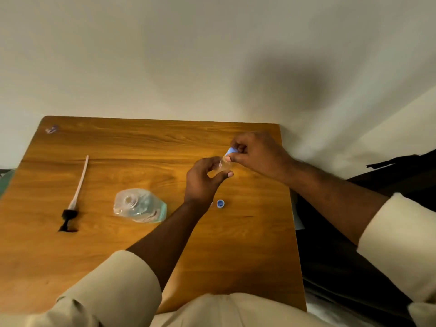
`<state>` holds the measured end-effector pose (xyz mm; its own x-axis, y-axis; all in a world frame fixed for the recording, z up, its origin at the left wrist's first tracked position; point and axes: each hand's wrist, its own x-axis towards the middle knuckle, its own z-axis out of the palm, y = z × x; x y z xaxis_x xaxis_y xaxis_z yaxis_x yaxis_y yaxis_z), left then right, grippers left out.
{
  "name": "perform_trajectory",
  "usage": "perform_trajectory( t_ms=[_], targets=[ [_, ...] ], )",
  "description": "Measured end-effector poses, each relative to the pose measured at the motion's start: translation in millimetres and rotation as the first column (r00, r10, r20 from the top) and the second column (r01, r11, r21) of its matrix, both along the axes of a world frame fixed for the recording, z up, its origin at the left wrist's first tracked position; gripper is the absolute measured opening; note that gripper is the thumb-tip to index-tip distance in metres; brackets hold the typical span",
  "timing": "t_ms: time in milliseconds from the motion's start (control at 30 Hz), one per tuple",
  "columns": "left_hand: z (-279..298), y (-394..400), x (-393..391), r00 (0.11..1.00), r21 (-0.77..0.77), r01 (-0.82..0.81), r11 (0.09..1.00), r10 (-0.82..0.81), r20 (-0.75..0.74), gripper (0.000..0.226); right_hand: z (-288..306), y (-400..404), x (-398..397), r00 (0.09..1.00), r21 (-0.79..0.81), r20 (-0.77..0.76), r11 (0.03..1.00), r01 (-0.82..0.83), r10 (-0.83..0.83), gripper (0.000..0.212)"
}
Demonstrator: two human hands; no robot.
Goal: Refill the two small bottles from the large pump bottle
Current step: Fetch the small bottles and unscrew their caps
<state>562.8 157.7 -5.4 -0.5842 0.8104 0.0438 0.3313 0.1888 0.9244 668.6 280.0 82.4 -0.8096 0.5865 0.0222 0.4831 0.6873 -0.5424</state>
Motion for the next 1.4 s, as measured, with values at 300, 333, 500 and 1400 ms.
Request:
perform_trajectory(
  t_ms=[300, 333, 500, 1400],
  targets=[
    [34, -74, -9, 0.988, 0.137, 0.061, 0.989, -0.04, -0.149, 0.039, 64, -65, 0, 0.913, 0.016, 0.139, 0.921, -0.389, 0.383, 0.043],
    [36, -79, -9, 0.989, 0.146, 0.051, 0.988, -0.029, -0.144, 0.039, 68, -68, 0, 0.913, 0.002, 0.165, 0.926, -0.379, 0.373, 0.058],
    [41, -96, -7, 0.991, 0.148, 0.033, 0.988, -0.013, -0.136, 0.035, 76, -90, -11, 0.92, 0.298, 0.361, 0.916, -0.269, 0.152, 0.036],
    [-6, -120, -21, 0.977, -0.072, 0.203, 0.977, -0.206, -0.045, 0.035, 36, -109, 17, 0.973, 0.286, -0.113, 0.944, -0.163, 0.202, 0.03]
  ],
)
